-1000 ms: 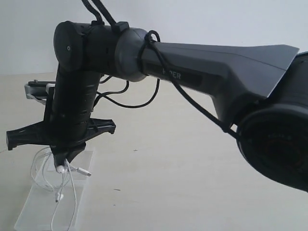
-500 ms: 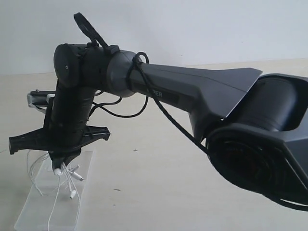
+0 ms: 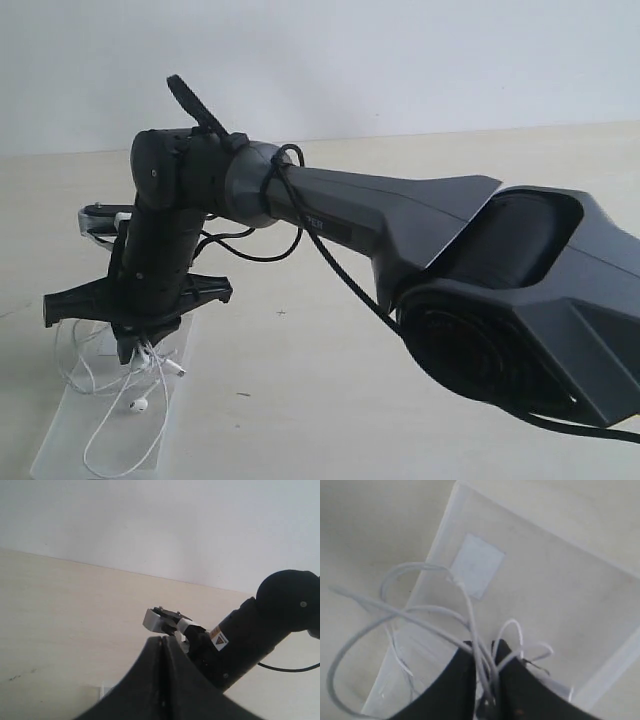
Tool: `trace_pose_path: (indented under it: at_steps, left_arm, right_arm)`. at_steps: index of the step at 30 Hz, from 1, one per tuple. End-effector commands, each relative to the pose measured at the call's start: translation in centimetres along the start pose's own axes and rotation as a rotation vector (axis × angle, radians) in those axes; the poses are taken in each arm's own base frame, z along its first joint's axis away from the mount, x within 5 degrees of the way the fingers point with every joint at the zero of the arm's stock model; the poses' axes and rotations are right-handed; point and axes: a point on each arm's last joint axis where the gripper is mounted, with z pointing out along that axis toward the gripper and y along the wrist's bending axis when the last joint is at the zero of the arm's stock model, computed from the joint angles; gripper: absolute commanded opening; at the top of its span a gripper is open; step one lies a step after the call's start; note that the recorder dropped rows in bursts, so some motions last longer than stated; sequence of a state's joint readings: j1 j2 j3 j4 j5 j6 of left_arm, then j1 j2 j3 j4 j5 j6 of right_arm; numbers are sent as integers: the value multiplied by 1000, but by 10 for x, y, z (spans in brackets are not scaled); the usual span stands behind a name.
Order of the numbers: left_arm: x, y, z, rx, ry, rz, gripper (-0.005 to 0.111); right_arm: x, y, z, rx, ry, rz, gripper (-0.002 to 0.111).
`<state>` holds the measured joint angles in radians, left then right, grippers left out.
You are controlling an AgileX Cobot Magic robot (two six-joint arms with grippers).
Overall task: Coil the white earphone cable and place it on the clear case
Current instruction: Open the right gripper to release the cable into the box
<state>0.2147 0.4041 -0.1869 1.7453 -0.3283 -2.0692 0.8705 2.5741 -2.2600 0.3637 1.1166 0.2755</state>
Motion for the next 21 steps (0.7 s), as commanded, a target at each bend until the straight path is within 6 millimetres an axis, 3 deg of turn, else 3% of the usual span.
trace_pose_path:
  at_steps: [1,2,4,12,17,21]
  left_arm:
    - [0,-1,-1,12,-2,-1,0]
    - [0,-1,-1,12,-2,-1,0]
    - [0,-1,-1,12,-2,-1,0]
    - [0,-1,-1,12,-2,-1,0]
    - [0,-1,-1,8,-5,-1,0]
    - [0,-1,-1,8,-5,-1,0]
  right_arm:
    - [1,-1,-5,6,25,-23,47]
    - [3,0,-6,7,47,-22,56]
    - [6,0,-10,15,79,-25,61]
    - [5,23,-69,-31,-25,-26,61]
    - [7,32,-83,-90,-35,-16,61]
    - [8,37,-84,-146,-17,4,61]
